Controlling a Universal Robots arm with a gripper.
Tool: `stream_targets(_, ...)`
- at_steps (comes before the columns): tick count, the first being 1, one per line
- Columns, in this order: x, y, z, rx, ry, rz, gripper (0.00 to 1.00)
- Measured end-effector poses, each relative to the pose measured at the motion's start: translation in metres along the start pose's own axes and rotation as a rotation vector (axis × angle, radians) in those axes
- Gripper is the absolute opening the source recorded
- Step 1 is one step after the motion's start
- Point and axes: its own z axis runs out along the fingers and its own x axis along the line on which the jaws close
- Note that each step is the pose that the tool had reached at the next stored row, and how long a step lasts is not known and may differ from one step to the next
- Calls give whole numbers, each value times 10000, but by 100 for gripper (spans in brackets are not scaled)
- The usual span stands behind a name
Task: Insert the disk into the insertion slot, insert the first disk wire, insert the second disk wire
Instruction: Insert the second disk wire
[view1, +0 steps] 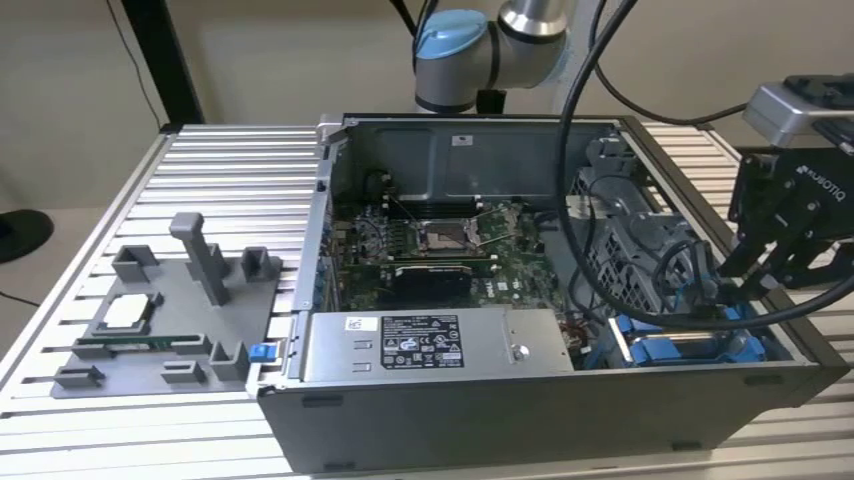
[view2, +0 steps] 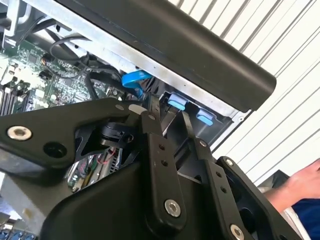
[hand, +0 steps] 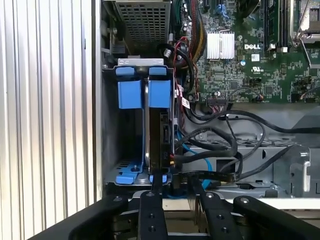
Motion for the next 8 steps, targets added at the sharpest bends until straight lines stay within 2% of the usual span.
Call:
stream_targets(1,-2,-10,3,-58,13,1,100)
stream_targets(2,-3,-21,5,-155,29,2,100)
stream_targets(5,-5,-60,6,-520,63,4,100)
stream_targets(6,-6,-72,7,-579,67,3,100)
stream_targets(8,-6,-93,11,-633,69,3,100)
